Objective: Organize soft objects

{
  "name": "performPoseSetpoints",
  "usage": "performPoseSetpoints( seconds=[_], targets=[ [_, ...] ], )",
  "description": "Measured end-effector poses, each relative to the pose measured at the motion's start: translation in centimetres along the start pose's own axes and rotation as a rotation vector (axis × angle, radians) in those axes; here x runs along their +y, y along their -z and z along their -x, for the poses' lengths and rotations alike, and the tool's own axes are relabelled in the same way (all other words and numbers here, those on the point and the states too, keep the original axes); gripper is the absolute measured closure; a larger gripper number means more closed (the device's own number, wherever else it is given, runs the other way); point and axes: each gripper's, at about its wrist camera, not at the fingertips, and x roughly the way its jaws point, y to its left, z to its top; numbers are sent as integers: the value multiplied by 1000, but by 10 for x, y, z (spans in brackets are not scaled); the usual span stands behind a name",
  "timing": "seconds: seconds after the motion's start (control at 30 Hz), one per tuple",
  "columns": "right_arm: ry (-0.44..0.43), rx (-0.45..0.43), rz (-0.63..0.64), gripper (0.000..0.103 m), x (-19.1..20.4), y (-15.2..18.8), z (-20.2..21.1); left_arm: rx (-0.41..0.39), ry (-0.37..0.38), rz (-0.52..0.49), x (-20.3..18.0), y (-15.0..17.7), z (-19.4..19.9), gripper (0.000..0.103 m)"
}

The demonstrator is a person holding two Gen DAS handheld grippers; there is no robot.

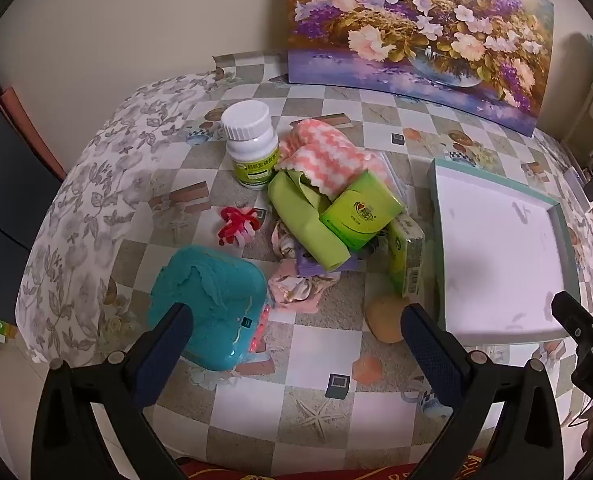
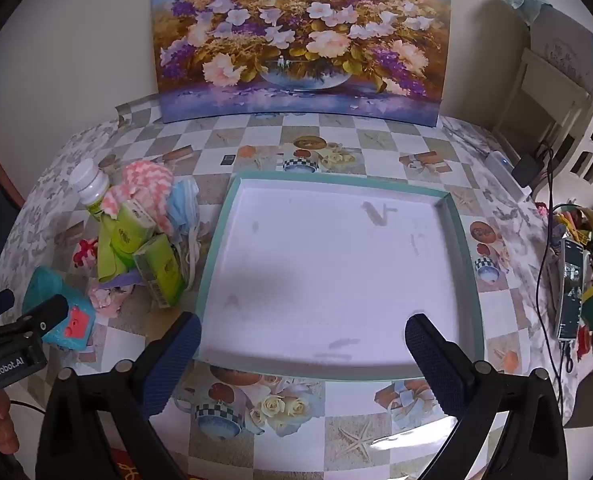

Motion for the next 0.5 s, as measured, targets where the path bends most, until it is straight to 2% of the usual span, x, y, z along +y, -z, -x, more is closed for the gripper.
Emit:
performPoseSetpoints(
  seconds=[0.5],
  targets=[
    [13, -4, 6, 0, 0, 5, 0, -9, -6, 2, 1, 2, 6, 0]
  ],
)
